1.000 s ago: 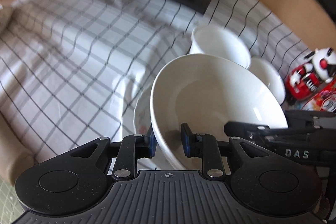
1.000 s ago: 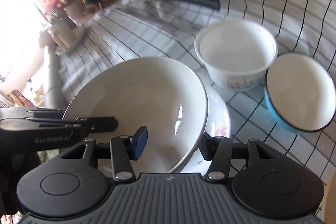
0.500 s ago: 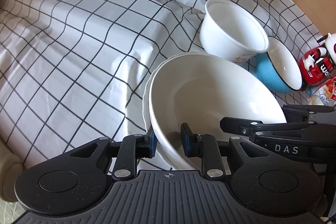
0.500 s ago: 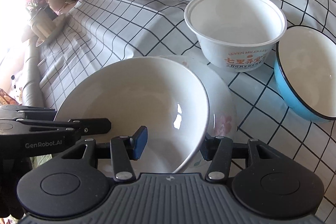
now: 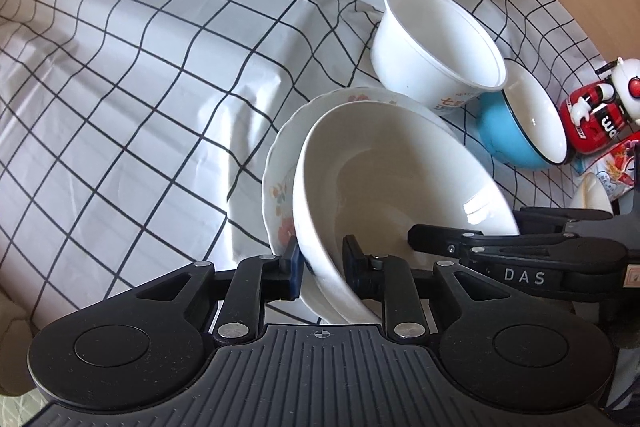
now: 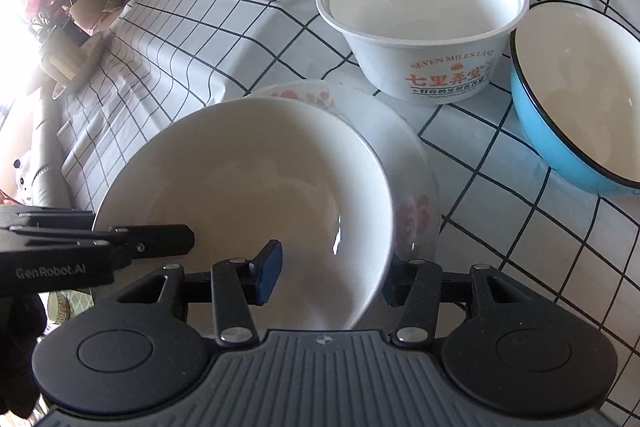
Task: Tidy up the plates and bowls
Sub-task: 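Carry the white bowl with the left gripper and lower it onto the floral plate, then open the left gripper and release the white bowl on the plate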
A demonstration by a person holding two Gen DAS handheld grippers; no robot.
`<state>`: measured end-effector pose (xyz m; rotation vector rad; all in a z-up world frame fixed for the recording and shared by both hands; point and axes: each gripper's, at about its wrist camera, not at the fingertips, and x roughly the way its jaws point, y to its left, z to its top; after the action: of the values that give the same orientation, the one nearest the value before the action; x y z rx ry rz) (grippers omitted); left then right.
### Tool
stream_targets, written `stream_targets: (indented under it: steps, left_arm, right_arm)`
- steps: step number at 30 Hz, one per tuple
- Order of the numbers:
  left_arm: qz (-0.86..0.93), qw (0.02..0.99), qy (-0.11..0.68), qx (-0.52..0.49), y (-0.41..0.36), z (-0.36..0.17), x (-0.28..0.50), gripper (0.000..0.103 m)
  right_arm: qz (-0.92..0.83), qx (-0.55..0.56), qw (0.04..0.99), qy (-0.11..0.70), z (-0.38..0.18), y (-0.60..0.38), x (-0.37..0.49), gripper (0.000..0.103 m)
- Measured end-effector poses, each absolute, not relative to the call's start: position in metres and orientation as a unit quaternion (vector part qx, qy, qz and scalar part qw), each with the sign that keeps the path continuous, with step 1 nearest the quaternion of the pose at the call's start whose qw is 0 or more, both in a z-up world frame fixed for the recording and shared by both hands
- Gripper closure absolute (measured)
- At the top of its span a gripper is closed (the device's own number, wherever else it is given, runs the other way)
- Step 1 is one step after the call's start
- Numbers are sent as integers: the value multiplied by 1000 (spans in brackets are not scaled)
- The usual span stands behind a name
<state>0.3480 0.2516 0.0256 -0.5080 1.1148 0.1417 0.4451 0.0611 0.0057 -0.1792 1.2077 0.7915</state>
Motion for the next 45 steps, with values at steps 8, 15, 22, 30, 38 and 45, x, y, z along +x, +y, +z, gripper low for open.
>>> stream_targets:
  steps: [8, 15, 22, 30, 38, 45]
  left_arm:
    - [66, 803, 529, -268, 259, 25, 348, 80]
    - [57, 798, 529, -283, 262, 27, 342, 79]
    - [67, 802, 542, -242, 251, 30, 356, 83]
    - [73, 800, 559, -205, 257, 21, 396, 85]
    - [31, 778, 579, -239, 272, 18, 387, 83]
    - [27, 784, 574, -236, 273, 30, 375, 81]
  right_arm:
    - [363, -76, 751, 546, 10, 53, 447, 61]
    - [370, -83, 761, 526, 20, 47, 447, 66]
    - [363, -85, 769, 519, 25, 44, 451, 67]
    - [356, -73, 772, 521, 23, 40, 454, 67]
    - [355, -60, 774, 520, 23, 34, 448, 67]
    - [337, -50, 809, 480, 44, 5, 434, 66]
